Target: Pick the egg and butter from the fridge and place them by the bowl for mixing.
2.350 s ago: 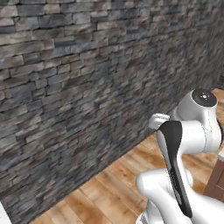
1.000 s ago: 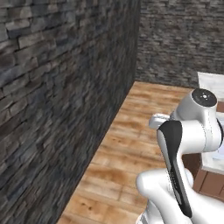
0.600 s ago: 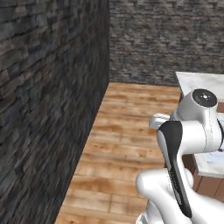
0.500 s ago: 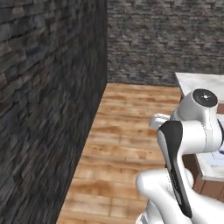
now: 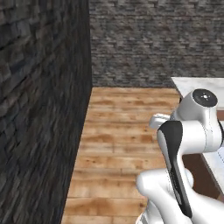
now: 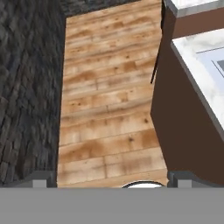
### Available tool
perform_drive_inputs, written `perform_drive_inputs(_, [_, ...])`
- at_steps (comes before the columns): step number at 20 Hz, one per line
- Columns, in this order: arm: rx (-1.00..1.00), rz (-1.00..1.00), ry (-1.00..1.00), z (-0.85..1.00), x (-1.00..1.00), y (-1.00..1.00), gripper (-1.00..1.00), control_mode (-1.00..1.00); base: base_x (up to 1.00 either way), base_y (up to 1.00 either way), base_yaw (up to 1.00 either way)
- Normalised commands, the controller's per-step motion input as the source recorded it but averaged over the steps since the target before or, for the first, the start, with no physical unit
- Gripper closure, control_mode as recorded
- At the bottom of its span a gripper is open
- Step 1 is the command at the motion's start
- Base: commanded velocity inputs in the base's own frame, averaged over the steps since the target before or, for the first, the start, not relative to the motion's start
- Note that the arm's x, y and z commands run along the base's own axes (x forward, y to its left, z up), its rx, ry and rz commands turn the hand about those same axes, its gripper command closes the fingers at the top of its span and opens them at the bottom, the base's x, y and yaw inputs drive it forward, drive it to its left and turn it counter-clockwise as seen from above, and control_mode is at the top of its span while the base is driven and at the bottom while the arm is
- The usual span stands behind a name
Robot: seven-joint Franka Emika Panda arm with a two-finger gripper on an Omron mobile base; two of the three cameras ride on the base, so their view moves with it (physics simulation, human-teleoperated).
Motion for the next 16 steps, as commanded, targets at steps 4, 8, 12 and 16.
perform_drive_inputs(4, [0.0,0.0,0.0,0.0,0.0,0.0,-1.0,1.0,0.63,0.27,-0.32])
perform_drive_inputs(8, [0.0,0.0,0.0,0.0,0.0,0.0,-1.0,1.0,0.63,0.27,-0.32])
perform_drive_inputs(12, [0.0,0.0,0.0,0.0,0.0,0.0,-1.0,1.0,0.63,0.27,-0.32])
perform_drive_inputs(16, [0.0,0.0,0.0,0.0,0.0,0.0,-1.0,1.0,0.65,0.27,-0.3])
